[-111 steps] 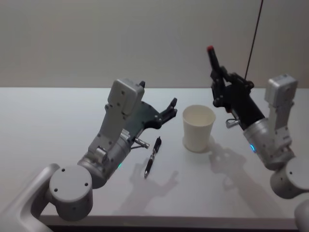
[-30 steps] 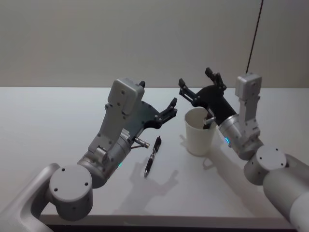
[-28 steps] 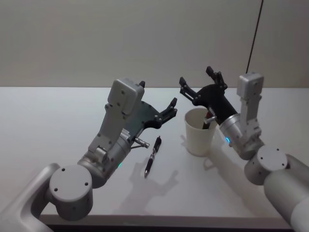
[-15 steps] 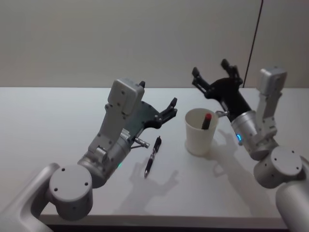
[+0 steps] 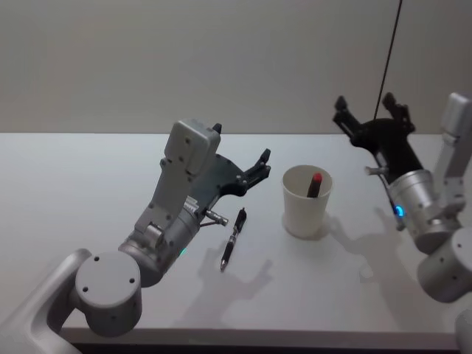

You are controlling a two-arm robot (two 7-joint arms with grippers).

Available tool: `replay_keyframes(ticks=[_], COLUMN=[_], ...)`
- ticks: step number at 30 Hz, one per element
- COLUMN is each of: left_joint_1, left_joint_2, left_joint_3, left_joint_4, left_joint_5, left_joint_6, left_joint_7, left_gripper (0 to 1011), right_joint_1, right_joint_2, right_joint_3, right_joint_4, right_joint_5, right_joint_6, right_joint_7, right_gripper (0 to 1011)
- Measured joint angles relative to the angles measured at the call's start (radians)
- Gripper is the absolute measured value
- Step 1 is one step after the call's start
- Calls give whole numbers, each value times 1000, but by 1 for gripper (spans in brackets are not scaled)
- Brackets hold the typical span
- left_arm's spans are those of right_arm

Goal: Place the pen into the pen holder.

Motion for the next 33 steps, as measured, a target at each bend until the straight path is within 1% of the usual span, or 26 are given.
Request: replay_keyframes(ticks=[1, 2, 4, 5, 9, 10, 12, 13, 15, 18, 21, 27, 33], left_joint_1=[0, 0, 0, 0, 0, 0, 0, 0, 0, 0, 0, 0, 0], left_joint_2=[0, 0, 0, 0, 0, 0, 0, 0, 0, 0, 0, 0, 0], left_joint_3=[0, 0, 0, 0, 0, 0, 0, 0, 0, 0, 0, 0, 0], left_joint_4=[0, 0, 0, 0, 0, 0, 0, 0, 0, 0, 0, 0, 0], left_joint_5=[0, 0, 0, 0, 0, 0, 0, 0, 0, 0, 0, 0, 0], left_joint_6=[0, 0, 0, 0, 0, 0, 0, 0, 0, 0, 0, 0, 0], left_joint_7=[0, 0, 0, 0, 0, 0, 0, 0, 0, 0, 0, 0, 0], left_gripper=[1000, 1000, 1000, 1000, 1000, 1000, 1000, 1000, 1000, 1000, 1000, 1000, 1000], right_joint_1=[-5, -27, -47, -64, -98, -116, -132, -151, -174, -197, -235, -274, -298], right_joint_2=[2, 9, 15, 21, 33, 39, 45, 51, 60, 68, 81, 95, 104], right_joint_3=[2, 7, 12, 17, 25, 30, 34, 39, 46, 52, 63, 73, 80], right_joint_4=[-16, -57, -90, -119, -172, -198, -221, -247, -278, -307, -354, -403, -432], right_joint_5=[3, 11, 17, 25, 37, 44, 49, 56, 66, 73, 85, 97, 105], right_joint_6=[13, 47, 72, 99, 143, 166, 181, 201, 224, 243, 270, 297, 314], right_joint_7=[-9, -30, -48, -65, -95, -110, -122, -135, -152, -168, -189, -211, -225], right_gripper=[1002, 1002, 1002, 1002, 1002, 1002, 1002, 1002, 1002, 1002, 1002, 1002, 1002])
